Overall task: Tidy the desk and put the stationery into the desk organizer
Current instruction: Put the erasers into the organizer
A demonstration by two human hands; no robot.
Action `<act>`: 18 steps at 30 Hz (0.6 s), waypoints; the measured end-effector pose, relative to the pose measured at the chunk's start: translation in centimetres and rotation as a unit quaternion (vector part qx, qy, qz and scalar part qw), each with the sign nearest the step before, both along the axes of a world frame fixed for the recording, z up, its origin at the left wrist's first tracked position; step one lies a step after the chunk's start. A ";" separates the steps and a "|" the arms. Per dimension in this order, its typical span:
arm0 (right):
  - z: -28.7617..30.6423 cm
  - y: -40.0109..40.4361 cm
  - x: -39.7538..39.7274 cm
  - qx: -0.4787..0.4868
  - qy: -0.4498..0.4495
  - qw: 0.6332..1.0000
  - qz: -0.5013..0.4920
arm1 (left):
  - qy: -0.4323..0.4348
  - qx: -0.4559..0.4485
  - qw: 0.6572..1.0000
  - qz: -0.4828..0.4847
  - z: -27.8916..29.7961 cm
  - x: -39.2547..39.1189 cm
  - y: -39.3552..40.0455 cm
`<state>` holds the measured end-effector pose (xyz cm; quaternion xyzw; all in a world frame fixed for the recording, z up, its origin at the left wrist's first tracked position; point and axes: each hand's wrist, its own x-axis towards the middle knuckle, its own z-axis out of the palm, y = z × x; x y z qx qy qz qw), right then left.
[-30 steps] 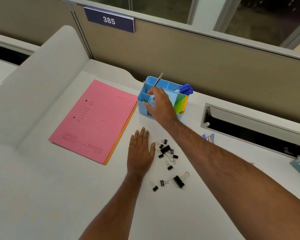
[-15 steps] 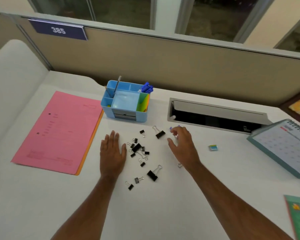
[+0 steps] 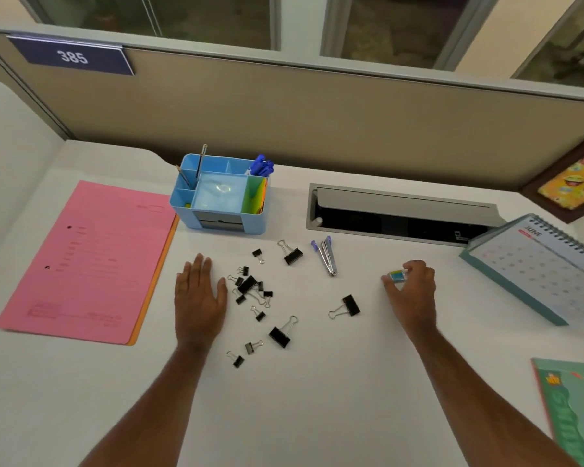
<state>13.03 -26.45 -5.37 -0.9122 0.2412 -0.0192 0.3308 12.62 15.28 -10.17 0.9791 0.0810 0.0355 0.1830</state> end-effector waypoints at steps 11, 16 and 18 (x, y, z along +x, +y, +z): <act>2.3 4.2 2.4 0.088 -0.079 0.993 0.031 | 0.002 0.004 1.000 0.000 -0.1 0.0 0.1; 5.2 11.5 7.3 0.105 -0.125 0.978 0.133 | -0.001 0.002 1.000 0.004 -0.3 -0.1 0.1; 6.4 15.2 9.5 0.105 -0.146 0.968 0.178 | -0.004 0.001 1.000 0.006 -0.3 0.0 0.2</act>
